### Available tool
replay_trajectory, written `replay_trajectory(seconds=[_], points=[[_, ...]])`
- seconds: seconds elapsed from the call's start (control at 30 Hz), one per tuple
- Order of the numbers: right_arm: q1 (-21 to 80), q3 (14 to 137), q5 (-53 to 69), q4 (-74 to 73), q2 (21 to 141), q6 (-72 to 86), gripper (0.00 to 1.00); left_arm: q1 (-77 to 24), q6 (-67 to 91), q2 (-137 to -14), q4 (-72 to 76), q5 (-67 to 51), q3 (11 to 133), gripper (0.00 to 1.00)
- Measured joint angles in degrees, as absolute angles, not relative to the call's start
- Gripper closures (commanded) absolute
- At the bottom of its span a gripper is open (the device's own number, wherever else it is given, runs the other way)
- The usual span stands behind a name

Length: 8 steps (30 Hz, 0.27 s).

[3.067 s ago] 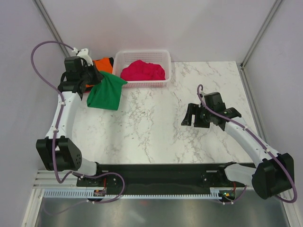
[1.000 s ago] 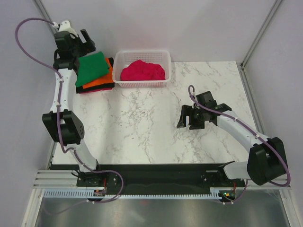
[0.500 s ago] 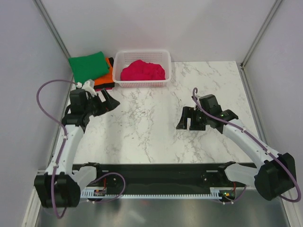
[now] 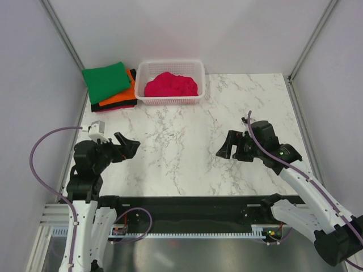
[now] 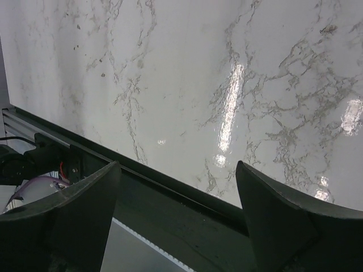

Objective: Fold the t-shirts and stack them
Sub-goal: Reset both grippers

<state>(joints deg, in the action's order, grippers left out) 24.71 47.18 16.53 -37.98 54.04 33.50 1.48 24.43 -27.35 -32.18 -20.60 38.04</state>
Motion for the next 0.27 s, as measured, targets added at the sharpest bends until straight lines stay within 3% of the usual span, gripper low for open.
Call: replay_trajectory(seconds=[0.27], points=[[24.82,47.20,14.02,-41.54,49.32,35.51,0.09,-0.34,24.47,-27.29,-32.97,-19.84,37.41,0.00]])
